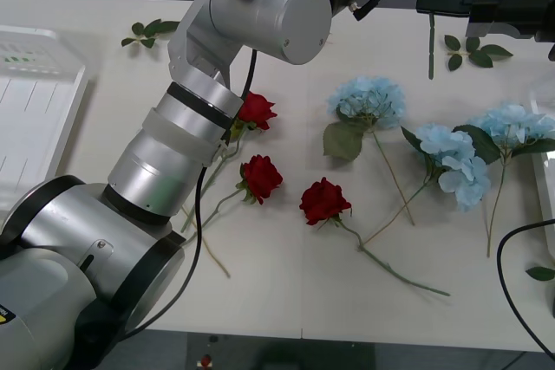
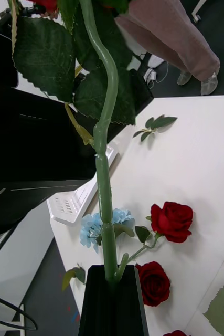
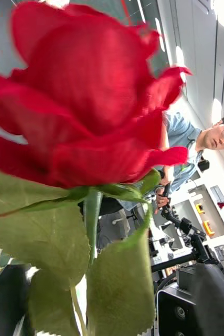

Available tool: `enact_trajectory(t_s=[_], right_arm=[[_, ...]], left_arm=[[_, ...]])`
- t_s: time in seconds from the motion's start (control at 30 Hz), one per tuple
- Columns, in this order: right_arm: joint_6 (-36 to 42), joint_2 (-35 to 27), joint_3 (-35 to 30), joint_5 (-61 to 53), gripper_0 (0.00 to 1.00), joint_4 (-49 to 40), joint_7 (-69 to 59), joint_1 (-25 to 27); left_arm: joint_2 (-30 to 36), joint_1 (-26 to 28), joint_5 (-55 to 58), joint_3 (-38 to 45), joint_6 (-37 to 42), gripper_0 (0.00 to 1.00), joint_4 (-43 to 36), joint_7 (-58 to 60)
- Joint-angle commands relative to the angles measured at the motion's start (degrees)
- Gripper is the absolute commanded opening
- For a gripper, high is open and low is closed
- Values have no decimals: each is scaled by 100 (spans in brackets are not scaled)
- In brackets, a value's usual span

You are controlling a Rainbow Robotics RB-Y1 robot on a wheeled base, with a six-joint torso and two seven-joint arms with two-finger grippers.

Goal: Put the red flowers into the right box and the blue flowers into the left box

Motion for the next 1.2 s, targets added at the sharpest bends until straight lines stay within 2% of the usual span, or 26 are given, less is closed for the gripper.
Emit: enact_trajectory(t_s=[0.03,0.43,0.6,0.73,0.83,0.93,1.07,1.2], right_arm=[[188,-119,-28,-65,0,-73,-210,-173],[636,-805,-476,-48,0,-73,-386,372],[891,-1033,-889,286,0,-82,-482,610],[1146,-1218,-1285,629,0,-73,-579,794],[1296,-1402,-1628,954,0,-73,-658,996],[1331,-1587,-1795,1262,0,-73,-728,1190],[1296,-1798,-1997,1824,0,-73,-816,1471],[1287,-1965,-2260,2299,0,-73,-860,1761]], left_arm=[[31,-257,16,32,-54,100,-89,152],[31,-257,16,32,-54,100,-89,152],[207,24,86,59,-63,100,-177,213],[550,156,192,199,957,100,-828,336],[884,332,253,428,2416,100,-1803,1066],[1200,604,315,533,3365,100,-2647,1707],[1648,1246,385,498,3813,100,-3631,2278],[2088,1958,429,498,4050,100,-4334,2287]])
